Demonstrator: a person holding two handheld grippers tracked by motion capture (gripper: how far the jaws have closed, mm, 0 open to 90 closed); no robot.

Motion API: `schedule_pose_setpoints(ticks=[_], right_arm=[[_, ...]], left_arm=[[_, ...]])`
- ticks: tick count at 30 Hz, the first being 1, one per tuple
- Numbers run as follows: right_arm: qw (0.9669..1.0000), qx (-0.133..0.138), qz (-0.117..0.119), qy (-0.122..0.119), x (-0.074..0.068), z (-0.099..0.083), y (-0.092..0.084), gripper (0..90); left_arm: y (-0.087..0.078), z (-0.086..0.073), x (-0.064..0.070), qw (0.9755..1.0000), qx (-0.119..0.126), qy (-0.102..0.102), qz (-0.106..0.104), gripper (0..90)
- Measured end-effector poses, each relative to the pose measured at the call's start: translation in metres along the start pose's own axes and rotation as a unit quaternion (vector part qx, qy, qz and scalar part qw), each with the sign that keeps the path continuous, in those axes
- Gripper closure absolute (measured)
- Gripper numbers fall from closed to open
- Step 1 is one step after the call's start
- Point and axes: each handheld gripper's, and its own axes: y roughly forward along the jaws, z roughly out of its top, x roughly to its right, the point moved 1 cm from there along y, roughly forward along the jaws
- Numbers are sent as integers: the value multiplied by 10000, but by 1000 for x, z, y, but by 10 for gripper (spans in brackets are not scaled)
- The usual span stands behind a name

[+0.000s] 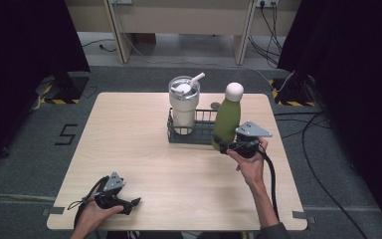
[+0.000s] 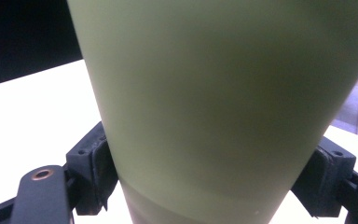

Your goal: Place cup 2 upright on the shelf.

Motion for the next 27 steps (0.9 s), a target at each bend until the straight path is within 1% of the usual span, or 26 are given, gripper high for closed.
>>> schedule_pose_setpoints(ticks=[2, 9, 12, 17, 21, 22, 25, 27], right_arm=[[10000, 22, 47, 30, 0, 2, 0, 210], [10000, -16, 52, 6, 3, 11, 5, 210], [9999, -22, 91, 64, 4, 15, 8, 210], [10000, -22, 57, 32, 7, 21, 12, 210], [10000, -28, 76, 30, 7, 25, 14, 210], [10000, -6, 68, 32, 8, 29, 15, 210], [9999, 0, 109, 54, 9, 34, 17, 210], [10000, -7, 93, 22, 10, 38, 19, 210]], left_arm=[[0, 0, 0, 10000, 0, -1, -1, 0], [0, 0, 0, 10000, 1, -3, -1, 0], [0, 0, 0, 10000, 1, -3, -1, 0], [0, 0, 0, 10000, 2, -3, -3, 0], [0, 0, 0, 10000, 1, -2, -4, 0], [0, 0, 0, 10000, 2, -3, -4, 0], [0, 0, 0, 10000, 2, 0, 1, 0], [0, 0, 0, 10000, 3, -1, -1, 0]])
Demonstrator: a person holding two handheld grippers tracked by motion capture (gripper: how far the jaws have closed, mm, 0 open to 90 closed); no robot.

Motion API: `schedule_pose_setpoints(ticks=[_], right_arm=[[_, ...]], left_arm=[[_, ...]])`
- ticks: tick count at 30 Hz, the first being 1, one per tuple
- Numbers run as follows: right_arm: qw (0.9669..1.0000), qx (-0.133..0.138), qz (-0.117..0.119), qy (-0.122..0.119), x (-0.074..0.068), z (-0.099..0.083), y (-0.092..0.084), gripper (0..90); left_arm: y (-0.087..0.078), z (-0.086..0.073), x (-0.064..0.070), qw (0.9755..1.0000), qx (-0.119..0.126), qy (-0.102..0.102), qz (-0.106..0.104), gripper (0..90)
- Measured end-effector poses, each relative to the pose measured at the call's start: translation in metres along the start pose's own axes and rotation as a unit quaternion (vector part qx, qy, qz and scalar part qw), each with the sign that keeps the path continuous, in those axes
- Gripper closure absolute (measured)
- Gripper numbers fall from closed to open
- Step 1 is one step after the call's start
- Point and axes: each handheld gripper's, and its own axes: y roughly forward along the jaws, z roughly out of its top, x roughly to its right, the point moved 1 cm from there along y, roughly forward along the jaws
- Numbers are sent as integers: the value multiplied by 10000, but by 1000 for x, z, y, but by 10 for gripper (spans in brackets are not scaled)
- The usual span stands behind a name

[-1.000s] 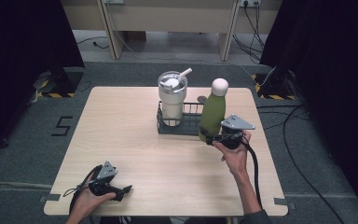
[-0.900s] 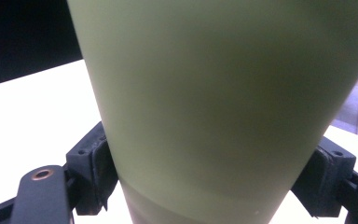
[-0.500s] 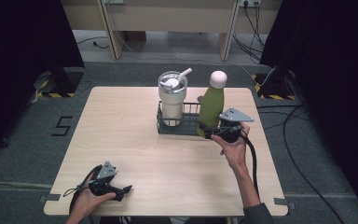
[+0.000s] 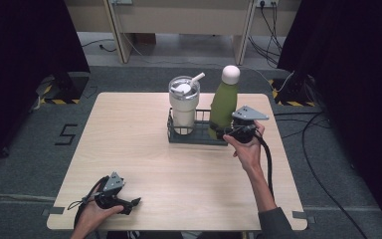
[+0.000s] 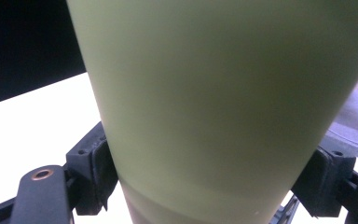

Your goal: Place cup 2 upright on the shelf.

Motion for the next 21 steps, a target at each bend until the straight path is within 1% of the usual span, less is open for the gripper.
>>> schedule_pose_setpoints(ticks=[5, 10, 12, 13, 14, 21], right_arm=[[10000, -10, -25, 29, 4, 6, 6, 210], [9999, 11, -54, 150, 11, 10, 12, 210], [9998, -24, -109, 183, 14, 10, 15, 210], [9998, -29, -143, 161, 16, 10, 16, 209], [9997, -35, -144, 201, 17, 11, 17, 210], [9996, -75, -209, 193, 22, 12, 24, 210]], left_arm=[[0, 0, 0, 10000, -5, -1, -1, 0], [0, 0, 0, 10000, -3, 0, 0, 0], [0, 0, 0, 10000, -2, 0, 1, 0], [0, 0, 0, 10000, -2, -1, 1, 0], [0, 0, 0, 10000, -2, -1, 1, 0], [0, 0, 0, 10000, -8, 0, -5, 0]])
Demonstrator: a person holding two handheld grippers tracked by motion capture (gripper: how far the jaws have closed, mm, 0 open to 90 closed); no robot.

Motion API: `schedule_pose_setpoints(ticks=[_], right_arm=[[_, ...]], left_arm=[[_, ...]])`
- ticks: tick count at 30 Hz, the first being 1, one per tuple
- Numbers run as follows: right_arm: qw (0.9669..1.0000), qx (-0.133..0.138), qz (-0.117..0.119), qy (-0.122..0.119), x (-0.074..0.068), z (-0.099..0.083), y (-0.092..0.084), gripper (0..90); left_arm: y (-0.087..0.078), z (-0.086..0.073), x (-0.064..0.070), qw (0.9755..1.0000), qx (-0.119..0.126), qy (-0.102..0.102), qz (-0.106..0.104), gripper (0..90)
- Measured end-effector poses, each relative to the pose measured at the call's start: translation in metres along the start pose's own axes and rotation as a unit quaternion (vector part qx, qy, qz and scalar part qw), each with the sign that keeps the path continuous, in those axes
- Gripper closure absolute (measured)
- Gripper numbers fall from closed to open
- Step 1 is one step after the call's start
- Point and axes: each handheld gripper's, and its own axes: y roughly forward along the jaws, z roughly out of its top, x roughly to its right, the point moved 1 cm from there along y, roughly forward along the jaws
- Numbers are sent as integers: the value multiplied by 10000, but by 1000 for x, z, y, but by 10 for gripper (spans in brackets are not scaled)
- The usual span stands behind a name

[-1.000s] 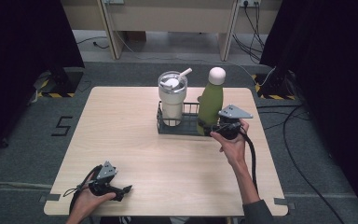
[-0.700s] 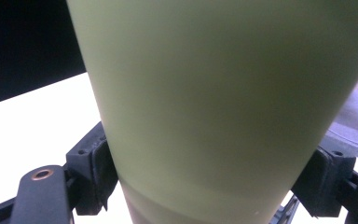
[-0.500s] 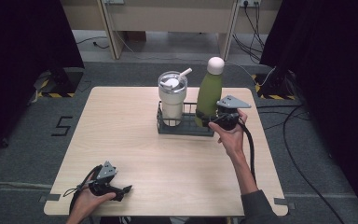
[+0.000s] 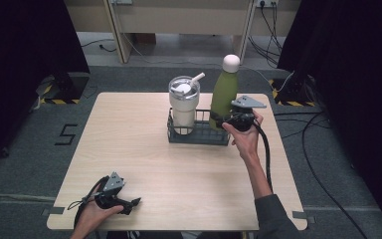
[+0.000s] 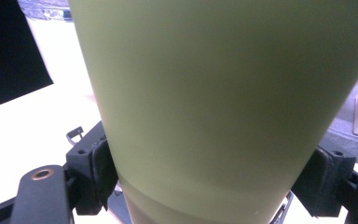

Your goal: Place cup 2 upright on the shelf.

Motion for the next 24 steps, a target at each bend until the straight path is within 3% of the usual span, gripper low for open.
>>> schedule_pose_setpoints(ticks=[24], right_arm=[[9995, 29, -175, 250, 15, -11, 25, 210]], left_arm=[[0, 0, 0, 10000, 3, -6, 0, 0]])
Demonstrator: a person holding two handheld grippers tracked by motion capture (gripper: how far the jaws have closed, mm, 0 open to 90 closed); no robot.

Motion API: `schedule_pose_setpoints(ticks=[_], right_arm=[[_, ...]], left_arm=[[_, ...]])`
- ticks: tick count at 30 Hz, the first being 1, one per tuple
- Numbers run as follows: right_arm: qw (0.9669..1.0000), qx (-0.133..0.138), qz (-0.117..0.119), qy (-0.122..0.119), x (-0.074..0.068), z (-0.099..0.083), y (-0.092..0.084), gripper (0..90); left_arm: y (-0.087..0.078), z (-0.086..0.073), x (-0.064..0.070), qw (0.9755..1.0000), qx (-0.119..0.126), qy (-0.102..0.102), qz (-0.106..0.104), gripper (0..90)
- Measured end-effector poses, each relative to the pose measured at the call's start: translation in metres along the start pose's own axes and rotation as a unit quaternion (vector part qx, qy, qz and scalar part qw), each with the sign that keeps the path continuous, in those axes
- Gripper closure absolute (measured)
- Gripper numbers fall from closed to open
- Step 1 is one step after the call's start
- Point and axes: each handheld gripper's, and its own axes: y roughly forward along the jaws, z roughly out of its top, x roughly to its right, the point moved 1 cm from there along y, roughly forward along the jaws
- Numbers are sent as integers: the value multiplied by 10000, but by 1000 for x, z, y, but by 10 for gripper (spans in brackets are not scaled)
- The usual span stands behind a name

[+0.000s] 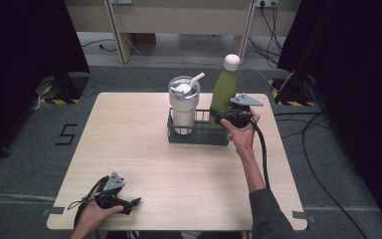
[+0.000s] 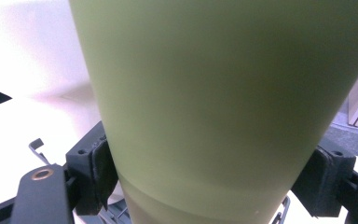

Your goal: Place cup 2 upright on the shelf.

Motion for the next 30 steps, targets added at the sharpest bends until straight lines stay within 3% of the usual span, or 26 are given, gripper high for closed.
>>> schedule_pose_setpoints(ticks=[12, 20, 30], right_arm=[[9998, -58, -69, -175, -4, 2, 15, 209], [9999, -117, -87, -46, -3, -5, 25, 209], [9997, -168, -140, -64, -1, -14, 29, 209]], left_arm=[[0, 0, 0, 10000, 0, 0, -1, 0], [0, 0, 0, 10000, -5, -4, -6, 0], [0, 0, 0, 10000, 0, -3, 0, 0]])
